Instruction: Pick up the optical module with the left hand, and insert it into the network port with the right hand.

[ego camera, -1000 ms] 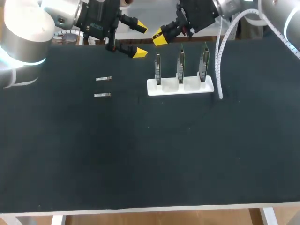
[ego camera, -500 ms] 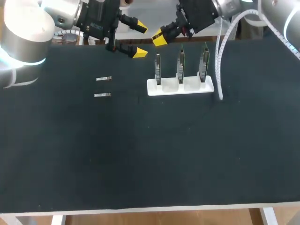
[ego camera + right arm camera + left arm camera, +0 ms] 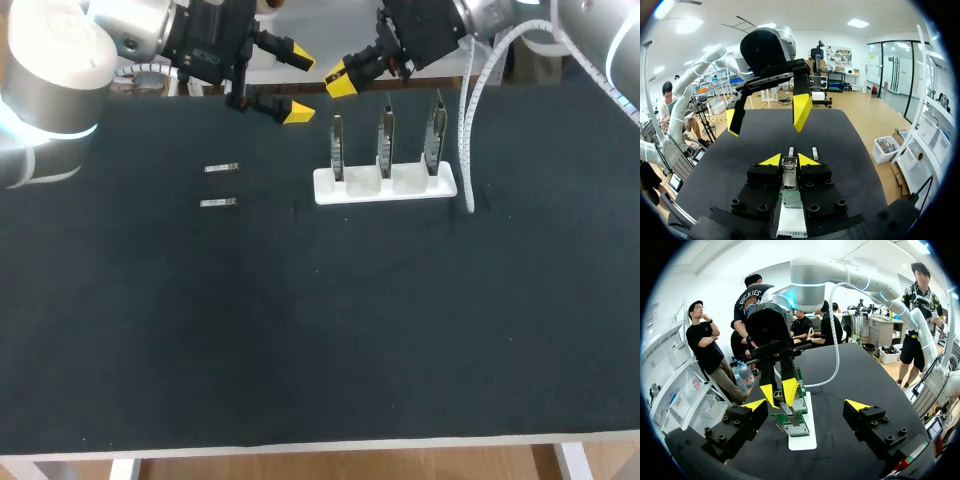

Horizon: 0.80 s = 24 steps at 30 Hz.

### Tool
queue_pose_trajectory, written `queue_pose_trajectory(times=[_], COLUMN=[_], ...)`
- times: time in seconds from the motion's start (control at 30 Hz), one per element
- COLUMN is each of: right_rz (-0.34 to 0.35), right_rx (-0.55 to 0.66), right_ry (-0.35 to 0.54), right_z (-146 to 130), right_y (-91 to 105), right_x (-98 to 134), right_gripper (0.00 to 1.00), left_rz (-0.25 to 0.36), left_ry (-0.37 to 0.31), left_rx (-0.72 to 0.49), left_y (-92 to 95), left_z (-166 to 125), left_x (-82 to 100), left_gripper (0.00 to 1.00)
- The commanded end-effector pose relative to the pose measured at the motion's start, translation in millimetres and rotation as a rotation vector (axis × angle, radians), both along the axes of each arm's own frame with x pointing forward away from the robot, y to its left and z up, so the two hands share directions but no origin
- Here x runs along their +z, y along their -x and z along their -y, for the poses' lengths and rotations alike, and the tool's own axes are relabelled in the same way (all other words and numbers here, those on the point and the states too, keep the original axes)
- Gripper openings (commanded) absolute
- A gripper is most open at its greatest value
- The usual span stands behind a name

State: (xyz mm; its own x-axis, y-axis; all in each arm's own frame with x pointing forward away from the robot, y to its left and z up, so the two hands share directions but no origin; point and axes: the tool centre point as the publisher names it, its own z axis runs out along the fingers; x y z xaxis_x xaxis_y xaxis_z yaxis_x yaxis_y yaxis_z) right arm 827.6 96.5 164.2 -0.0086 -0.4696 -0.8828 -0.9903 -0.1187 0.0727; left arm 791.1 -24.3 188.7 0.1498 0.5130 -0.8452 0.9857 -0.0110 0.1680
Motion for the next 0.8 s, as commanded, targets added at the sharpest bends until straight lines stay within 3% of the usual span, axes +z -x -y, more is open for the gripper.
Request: queue_pose_trajectory(times=[0.03,0.8], right_rz=[-0.035,-0.046], right_rx=[0.062,0.052], right_ry=[0.0,0.001], right_z=[-1.0,1.0], right_y=[-8.8,-6.6], right_x=[0.3,-7.5], right_gripper=[0.0,0.0], left_rz=[-0.002,-0.002], left_ry=[-0.005,-0.005], left_rx=[-0.001,-0.001], left_y=[-1.0,-1.0], left_z=[0.8,0.8], left_x=[0.8,0.8], left_gripper=[1.0,1.0])
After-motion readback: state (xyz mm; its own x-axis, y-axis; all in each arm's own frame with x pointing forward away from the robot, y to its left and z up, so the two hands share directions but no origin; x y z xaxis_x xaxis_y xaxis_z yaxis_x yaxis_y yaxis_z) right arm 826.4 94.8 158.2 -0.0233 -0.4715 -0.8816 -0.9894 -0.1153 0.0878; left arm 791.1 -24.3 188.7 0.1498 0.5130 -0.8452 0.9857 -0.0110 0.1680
